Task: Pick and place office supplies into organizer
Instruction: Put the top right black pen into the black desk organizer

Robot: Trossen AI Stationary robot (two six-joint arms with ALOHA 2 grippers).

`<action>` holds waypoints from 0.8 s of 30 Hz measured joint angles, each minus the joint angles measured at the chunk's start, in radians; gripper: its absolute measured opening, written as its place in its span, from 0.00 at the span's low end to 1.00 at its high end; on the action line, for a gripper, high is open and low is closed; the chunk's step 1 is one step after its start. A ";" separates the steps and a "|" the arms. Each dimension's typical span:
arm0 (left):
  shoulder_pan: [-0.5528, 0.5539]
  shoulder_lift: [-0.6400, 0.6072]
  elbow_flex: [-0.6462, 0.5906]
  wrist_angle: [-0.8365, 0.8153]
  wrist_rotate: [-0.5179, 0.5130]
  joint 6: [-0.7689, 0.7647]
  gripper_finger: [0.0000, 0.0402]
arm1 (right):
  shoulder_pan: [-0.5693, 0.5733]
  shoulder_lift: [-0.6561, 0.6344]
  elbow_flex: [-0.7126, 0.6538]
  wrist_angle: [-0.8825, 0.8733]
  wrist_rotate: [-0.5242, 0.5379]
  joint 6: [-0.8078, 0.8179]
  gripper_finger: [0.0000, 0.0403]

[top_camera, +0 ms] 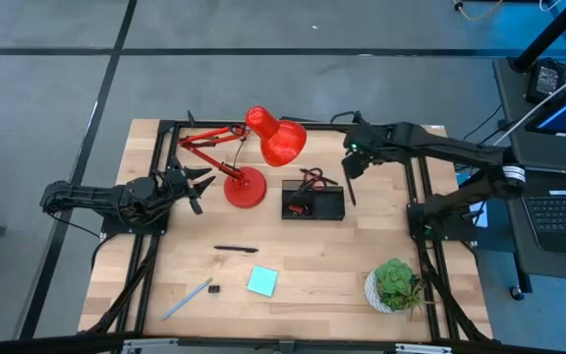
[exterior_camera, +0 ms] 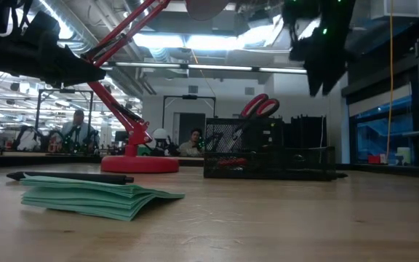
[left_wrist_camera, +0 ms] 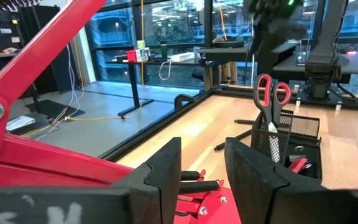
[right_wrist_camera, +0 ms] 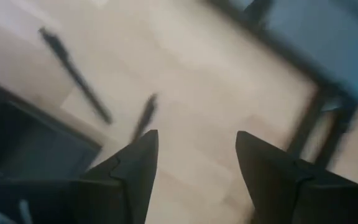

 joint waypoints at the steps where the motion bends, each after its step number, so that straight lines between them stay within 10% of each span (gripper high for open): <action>1: 0.000 0.000 0.000 0.000 0.000 0.000 0.29 | -0.021 0.010 -0.020 0.025 -0.034 -0.003 0.54; 24: 0.000 0.000 0.000 0.000 0.000 0.000 0.29 | -0.106 0.191 -0.160 0.224 -0.143 0.126 0.54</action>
